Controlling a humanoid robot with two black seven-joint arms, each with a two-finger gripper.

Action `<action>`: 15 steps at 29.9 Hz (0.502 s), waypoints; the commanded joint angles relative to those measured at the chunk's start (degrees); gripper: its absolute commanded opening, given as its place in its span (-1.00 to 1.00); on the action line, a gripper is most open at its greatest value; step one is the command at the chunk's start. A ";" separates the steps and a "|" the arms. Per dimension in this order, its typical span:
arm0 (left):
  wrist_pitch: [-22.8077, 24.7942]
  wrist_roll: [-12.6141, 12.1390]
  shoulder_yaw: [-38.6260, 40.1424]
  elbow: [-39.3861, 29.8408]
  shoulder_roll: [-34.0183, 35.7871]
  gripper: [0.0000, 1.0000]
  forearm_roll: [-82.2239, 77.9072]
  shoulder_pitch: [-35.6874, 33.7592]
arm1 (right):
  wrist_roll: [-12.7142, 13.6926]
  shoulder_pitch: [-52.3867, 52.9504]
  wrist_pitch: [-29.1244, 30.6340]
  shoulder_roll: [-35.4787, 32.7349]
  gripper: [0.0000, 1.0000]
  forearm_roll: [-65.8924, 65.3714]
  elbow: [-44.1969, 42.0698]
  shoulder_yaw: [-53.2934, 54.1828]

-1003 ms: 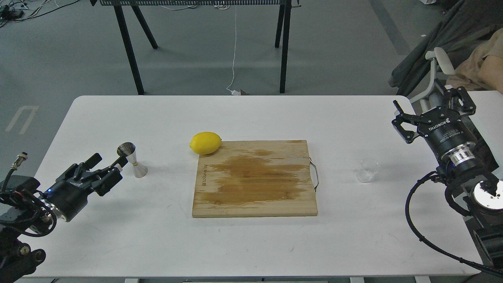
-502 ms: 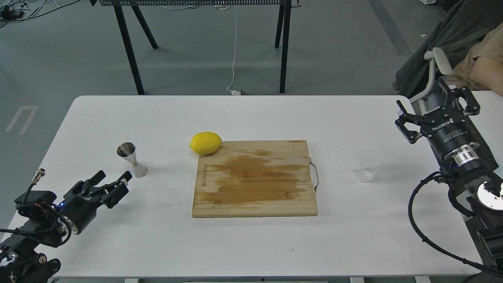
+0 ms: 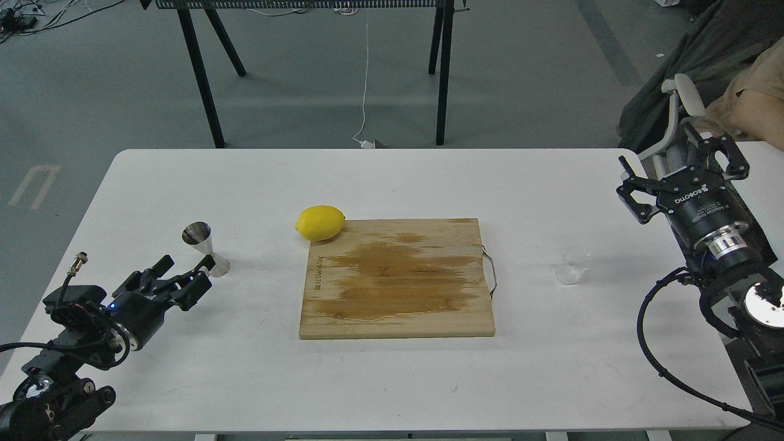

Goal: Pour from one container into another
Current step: 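Close the left hand around the steel jigger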

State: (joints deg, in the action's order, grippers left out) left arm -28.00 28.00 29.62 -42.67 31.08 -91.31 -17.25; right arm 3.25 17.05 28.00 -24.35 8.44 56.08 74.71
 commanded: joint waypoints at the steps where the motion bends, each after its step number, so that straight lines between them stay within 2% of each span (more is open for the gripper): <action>1: 0.00 0.00 0.00 0.83 -0.58 0.98 -0.01 -0.24 | 0.00 0.00 0.00 0.01 0.98 0.00 -0.01 0.00; 15: 0.00 0.00 -3.60 6.72 -5.15 0.97 0.26 -4.46 | 0.00 0.00 0.00 -0.52 0.98 0.00 0.08 0.09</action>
State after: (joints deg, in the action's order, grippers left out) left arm -28.00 28.00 26.23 -36.45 26.50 -91.06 -21.10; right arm 3.25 17.05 28.00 -24.70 8.44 56.14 74.80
